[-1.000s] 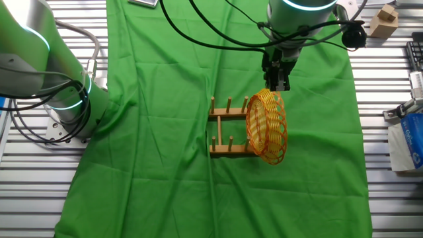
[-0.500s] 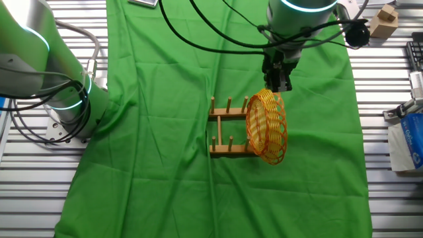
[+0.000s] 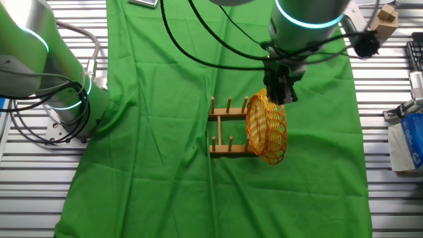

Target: Take the dish off the dish rack

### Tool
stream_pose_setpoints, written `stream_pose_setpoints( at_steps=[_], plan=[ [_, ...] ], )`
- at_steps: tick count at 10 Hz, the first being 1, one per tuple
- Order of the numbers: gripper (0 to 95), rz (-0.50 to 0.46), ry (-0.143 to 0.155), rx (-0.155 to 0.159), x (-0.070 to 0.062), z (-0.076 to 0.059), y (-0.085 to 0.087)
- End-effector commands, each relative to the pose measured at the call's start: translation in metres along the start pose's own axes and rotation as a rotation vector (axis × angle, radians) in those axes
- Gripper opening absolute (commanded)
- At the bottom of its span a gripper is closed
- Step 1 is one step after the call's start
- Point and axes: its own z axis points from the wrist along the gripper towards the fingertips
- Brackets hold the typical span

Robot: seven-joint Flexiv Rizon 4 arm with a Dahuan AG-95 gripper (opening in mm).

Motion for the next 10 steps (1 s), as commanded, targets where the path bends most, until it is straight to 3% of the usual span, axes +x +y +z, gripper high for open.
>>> stream_pose_setpoints(
  at_steps=[1,6,8,10],
  plan=[
    [38.0,-0.055,-0.004,0.0,0.006,0.003,-0.009],
    [38.0,-0.128,0.001,-0.002,0.012,0.017,-0.012],
    [76.0,-0.15,0.0,-0.003,0.014,0.02,-0.012],
    [76.0,-0.161,0.0,-0.004,0.015,0.021,-0.014]
  ],
)
